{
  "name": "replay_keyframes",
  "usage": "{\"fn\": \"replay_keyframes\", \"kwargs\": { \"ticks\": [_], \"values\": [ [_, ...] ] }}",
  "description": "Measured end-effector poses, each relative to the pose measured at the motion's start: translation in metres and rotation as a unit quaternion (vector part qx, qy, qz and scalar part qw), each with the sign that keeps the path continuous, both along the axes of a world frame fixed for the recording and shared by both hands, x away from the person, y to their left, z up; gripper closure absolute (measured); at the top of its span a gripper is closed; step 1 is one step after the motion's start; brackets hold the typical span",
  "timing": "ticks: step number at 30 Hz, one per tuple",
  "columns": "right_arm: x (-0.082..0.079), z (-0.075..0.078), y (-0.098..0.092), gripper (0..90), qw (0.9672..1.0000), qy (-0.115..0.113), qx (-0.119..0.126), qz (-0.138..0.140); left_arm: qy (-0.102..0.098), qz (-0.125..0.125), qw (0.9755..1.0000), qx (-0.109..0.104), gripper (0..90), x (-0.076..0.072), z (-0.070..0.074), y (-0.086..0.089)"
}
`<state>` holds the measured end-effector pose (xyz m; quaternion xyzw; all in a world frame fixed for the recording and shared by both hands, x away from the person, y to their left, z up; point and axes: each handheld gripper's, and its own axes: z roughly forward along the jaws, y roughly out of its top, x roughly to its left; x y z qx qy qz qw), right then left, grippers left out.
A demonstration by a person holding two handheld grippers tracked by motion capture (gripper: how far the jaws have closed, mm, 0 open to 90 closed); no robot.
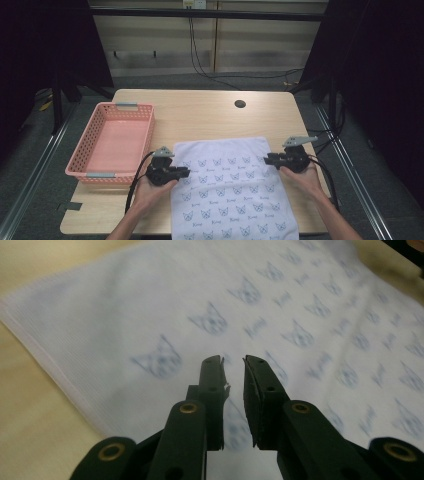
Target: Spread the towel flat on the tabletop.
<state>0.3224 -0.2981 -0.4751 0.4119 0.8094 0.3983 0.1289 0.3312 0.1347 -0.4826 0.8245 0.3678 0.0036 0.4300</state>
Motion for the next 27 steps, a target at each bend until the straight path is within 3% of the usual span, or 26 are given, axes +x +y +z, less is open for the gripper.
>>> {"fn": "replay_keyframes", "kwargs": {
  "ticks": [4,6,10,12,14,16,20,23,25,27],
  "values": [
    [0.034,-0.003,0.001,61.8,0.9998,0.001,-0.009,-0.020,0.005,0.033,0.9994,-0.007,71.0,0.020,-0.005,-0.004],
    [0.048,-0.010,0.006,56.9,0.9996,0.006,-0.018,-0.022,0.000,0.046,0.9989,0.010,69.3,0.025,-0.007,-0.005],
    [0.065,-0.023,0.015,50.2,0.9987,0.016,-0.034,-0.034,0.007,0.055,0.9984,0.012,65.9,0.029,-0.012,-0.002],
    [0.065,-0.031,0.021,48.0,0.9976,0.004,-0.059,-0.036,0.006,0.060,0.9981,0.013,63.8,0.029,-0.013,0.001],
    [0.062,-0.032,0.021,51.2,0.9974,0.001,-0.056,-0.045,0.000,0.068,0.9973,0.027,61.1,0.027,-0.013,0.000],
    [0.058,-0.030,0.020,71.6,0.9977,0.003,-0.060,-0.032,-0.005,0.066,0.9972,0.034,57.7,0.024,-0.013,-0.003],
    [0.043,-0.028,0.013,86.0,0.9983,0.013,-0.053,-0.019,-0.011,0.080,0.9964,0.027,54.3,0.027,-0.012,-0.002],
    [0.035,-0.027,0.004,86.6,0.9983,0.021,-0.050,-0.022,-0.013,0.100,0.9945,0.030,52.4,0.032,-0.017,-0.006],
    [0.032,-0.027,0.002,86.9,0.9980,0.022,-0.055,-0.022,-0.030,0.088,0.9945,0.048,52.5,0.034,-0.020,-0.012],
    [0.029,-0.027,-0.001,86.8,0.9981,0.021,-0.054,-0.022,-0.020,0.089,0.9948,0.045,51.6,0.037,-0.020,-0.014]
  ]
}}
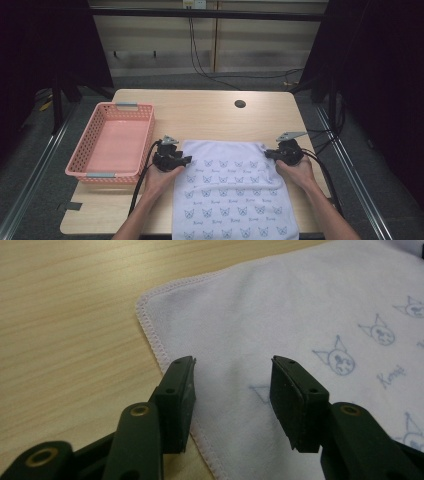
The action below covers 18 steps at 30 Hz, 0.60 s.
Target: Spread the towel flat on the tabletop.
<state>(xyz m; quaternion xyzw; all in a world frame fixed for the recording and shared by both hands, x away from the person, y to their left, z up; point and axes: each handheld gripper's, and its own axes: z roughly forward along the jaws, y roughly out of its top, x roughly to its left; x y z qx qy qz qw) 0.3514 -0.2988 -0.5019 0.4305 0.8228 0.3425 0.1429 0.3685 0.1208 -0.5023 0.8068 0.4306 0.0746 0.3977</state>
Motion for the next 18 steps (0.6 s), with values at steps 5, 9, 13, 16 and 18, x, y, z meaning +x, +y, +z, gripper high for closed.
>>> {"fn": "replay_keyframes", "kwargs": {
  "ticks": [5,9,13,16,18],
  "values": [
    [-0.002,-0.001,-0.004,86.9,0.9999,0.001,0.010,0.001,-0.015,0.000,0.9998,0.013,72.2,0.006,-0.003,0.003],
    [-0.001,-0.001,-0.005,87.5,0.9998,0.010,0.019,-0.007,0.004,-0.010,0.9999,-0.007,89.4,0.008,-0.004,0.007],
    [-0.001,0.001,-0.007,87.8,0.9994,0.015,0.029,-0.005,0.012,-0.041,0.9991,-0.006,90.0,0.004,-0.002,0.000],
    [0.001,0.005,-0.010,87.9,0.9986,0.010,0.050,-0.011,0.003,-0.046,0.9989,-0.003,90.0,0.002,0.002,-0.001],
    [0.001,0.009,-0.012,87.9,0.9980,0.005,0.062,-0.014,0.003,-0.041,0.9986,-0.033,90.0,0.004,0.008,0.004]
  ]
}}
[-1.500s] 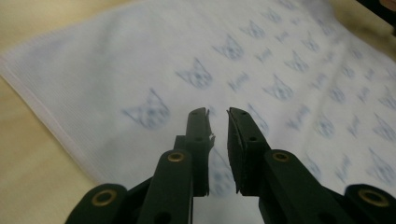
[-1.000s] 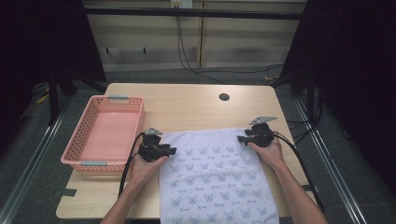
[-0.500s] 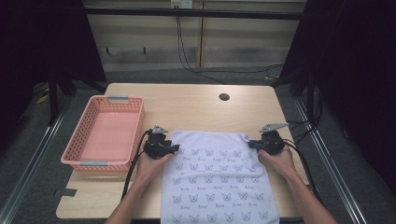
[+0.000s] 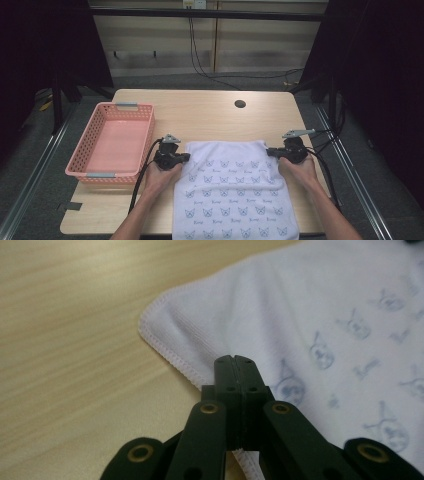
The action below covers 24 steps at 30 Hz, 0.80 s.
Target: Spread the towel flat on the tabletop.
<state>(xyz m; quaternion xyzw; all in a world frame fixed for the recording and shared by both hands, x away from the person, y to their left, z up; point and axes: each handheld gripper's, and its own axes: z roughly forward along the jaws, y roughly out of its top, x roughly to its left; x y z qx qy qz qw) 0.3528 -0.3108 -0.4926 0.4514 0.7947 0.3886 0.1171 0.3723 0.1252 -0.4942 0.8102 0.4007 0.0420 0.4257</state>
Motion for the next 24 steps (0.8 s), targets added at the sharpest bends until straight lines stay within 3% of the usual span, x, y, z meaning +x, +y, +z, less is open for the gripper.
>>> {"fn": "replay_keyframes", "kwargs": {
  "ticks": [5,18,24],
  "values": [
    [0.001,0.013,-0.003,88.0,0.9996,-0.016,0.024,-0.003,-0.008,0.006,0.9989,-0.046,90.0,0.007,0.023,0.014],
    [0.011,0.061,-0.015,88.2,0.9944,-0.066,0.082,-0.016,-0.042,-0.003,0.9958,-0.081,90.0,0.023,0.075,0.024],
    [0.020,0.077,-0.017,88.3,0.9933,-0.076,0.084,-0.020,-0.053,-0.004,0.9948,-0.087,90.0,0.034,0.094,0.021]
  ]
}}
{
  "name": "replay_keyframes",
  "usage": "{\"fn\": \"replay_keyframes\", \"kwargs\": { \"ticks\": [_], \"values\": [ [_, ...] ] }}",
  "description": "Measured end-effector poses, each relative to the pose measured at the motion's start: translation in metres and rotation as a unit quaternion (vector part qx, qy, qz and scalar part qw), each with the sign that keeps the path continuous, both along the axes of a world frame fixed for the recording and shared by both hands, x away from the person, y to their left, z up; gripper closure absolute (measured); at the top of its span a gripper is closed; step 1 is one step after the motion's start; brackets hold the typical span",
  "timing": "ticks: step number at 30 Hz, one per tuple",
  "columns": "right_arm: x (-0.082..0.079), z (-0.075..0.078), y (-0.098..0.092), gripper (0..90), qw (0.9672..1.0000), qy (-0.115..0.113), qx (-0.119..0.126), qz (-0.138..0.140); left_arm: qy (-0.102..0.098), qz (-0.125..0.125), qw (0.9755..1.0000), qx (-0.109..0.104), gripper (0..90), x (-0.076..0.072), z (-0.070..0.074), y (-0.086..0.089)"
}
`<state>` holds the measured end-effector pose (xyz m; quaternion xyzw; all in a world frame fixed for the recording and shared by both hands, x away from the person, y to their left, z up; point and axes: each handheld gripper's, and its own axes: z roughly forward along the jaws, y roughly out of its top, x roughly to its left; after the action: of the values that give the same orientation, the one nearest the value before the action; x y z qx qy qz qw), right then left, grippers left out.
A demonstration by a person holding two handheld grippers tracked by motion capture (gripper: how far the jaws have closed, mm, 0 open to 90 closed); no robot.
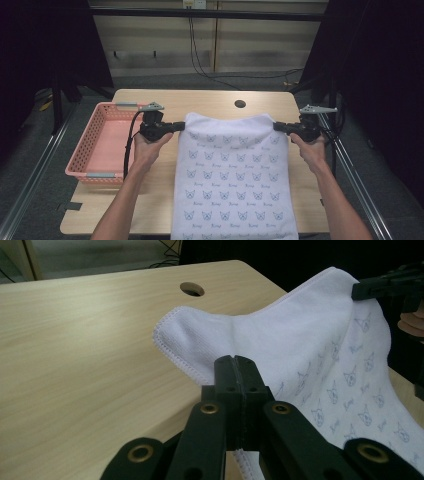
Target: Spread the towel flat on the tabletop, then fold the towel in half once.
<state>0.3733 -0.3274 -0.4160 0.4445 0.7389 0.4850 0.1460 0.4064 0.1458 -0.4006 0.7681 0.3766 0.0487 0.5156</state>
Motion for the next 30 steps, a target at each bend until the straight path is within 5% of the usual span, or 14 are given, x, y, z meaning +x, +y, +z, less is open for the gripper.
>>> {"fn": "replay_keyframes", "kwargs": {
  "ticks": [9,15,21,30],
  "values": [
    [0.027,0.039,-0.001,88.6,0.9998,-0.009,-0.007,-0.017,-0.030,0.011,0.9994,-0.017,90.0,0.021,0.037,0.002],
    [0.032,0.079,0.001,88.6,0.9987,-0.048,0.010,-0.017,-0.060,0.005,0.9975,-0.036,90.0,0.019,0.064,0.003],
    [0.005,0.068,0.005,88.6,0.9989,-0.040,-0.019,0.011,-0.053,-0.016,0.9982,-0.023,90.0,-0.005,0.049,0.006],
    [-0.068,0.036,-0.001,88.6,0.9985,-0.019,-0.023,0.046,-0.034,-0.058,0.9976,-0.018,90.0,-0.075,0.018,0.013]
  ]
}}
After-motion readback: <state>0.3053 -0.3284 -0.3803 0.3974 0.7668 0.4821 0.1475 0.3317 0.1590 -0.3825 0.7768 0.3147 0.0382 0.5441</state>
